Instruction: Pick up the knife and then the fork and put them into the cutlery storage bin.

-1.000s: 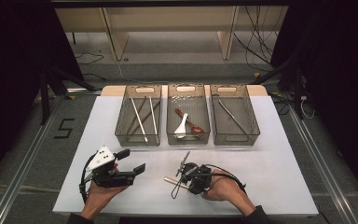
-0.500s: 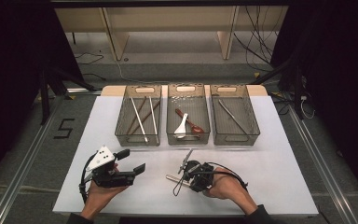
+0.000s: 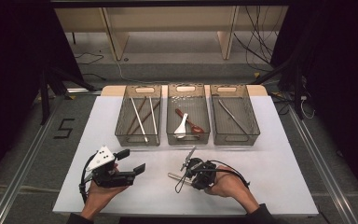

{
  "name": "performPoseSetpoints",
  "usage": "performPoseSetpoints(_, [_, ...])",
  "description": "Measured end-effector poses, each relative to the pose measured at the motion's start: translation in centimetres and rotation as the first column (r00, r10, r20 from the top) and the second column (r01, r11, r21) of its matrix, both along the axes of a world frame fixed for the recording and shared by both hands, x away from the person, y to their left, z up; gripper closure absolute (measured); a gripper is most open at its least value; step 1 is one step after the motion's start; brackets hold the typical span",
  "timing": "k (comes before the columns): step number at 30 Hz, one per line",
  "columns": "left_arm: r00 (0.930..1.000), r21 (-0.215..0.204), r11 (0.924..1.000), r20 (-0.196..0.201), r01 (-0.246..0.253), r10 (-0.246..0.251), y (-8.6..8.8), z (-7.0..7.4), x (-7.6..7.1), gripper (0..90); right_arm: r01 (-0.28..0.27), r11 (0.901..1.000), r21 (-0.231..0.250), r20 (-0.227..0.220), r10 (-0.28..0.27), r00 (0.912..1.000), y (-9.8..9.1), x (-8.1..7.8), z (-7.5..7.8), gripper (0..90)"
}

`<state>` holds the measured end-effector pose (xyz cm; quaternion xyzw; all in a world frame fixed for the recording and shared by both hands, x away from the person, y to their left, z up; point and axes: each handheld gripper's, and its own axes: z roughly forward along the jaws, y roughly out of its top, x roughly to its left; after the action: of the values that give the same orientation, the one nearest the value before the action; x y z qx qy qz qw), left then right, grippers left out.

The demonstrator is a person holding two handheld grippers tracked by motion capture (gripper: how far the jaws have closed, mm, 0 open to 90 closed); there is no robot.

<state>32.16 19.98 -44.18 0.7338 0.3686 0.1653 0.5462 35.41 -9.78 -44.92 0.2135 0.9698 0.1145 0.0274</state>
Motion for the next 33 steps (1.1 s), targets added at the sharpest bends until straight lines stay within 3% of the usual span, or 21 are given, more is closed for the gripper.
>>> performPoseSetpoints(33, [1.0000, 0.000, 1.0000, -0.001, -0.001, 0.001, 0.0, 0.0, 0.0, 16.0, 0.073, 0.9959, 0.053, 0.038, -0.075, 0.9964, -2.4, 1.2, 2.1, 84.7])
